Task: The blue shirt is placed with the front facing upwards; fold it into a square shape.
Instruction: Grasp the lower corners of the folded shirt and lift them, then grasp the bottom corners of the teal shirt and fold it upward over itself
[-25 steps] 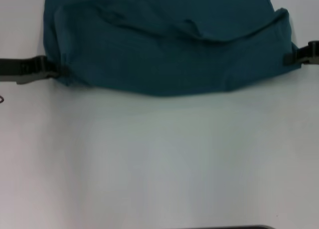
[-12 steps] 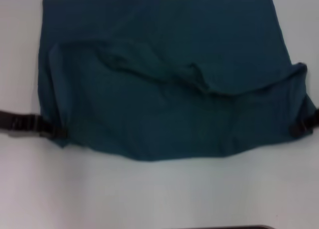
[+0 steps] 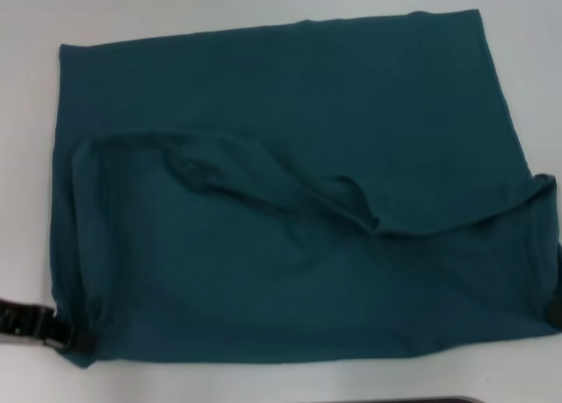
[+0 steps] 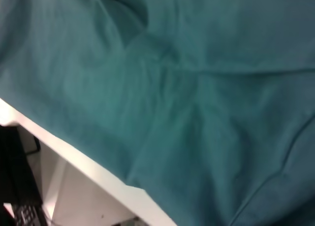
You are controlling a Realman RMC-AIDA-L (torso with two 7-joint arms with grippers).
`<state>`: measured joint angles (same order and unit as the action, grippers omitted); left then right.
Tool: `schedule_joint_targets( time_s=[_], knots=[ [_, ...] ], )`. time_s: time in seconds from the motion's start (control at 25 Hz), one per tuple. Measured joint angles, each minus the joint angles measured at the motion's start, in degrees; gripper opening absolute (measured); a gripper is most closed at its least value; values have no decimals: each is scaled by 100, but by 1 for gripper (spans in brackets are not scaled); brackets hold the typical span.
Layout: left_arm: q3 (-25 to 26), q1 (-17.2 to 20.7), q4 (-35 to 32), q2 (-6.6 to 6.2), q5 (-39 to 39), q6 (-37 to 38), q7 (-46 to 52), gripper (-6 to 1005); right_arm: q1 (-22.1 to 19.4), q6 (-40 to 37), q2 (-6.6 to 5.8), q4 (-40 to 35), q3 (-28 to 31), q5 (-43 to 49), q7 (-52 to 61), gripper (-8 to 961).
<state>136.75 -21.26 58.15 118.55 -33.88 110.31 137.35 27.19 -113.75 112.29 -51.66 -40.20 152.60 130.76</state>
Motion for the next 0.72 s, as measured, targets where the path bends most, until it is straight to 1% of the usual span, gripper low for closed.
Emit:
schedule_joint_targets(
  time_s=[0.08, 0.28, 0.44, 0.56, 0.64, 0.72],
  knots=[
    [-3, 44, -12, 10, 153, 30, -13, 23, -116, -3, 7, 20, -150, 12, -38, 86],
    [-6, 118, 13, 52, 429, 184, -37, 23, -202, -20, 24, 24, -261, 17, -49, 95],
    [-46, 152, 65, 90, 487, 305, -97, 23, -205, -25, 31, 31, -415, -6, -70, 102],
    [24, 121, 144, 101, 332, 420, -276, 23, -155, -33, 30, 23, -506, -255, -247, 107],
    [135, 86, 255, 70, 35, 527, -405, 23, -83, -24, -35, 1, -481, -702, -381, 110],
    [340, -25, 270, -24, -218, 562, -432, 23, 19, -10, -133, 17, -325, -1132, -419, 114]
  ],
)
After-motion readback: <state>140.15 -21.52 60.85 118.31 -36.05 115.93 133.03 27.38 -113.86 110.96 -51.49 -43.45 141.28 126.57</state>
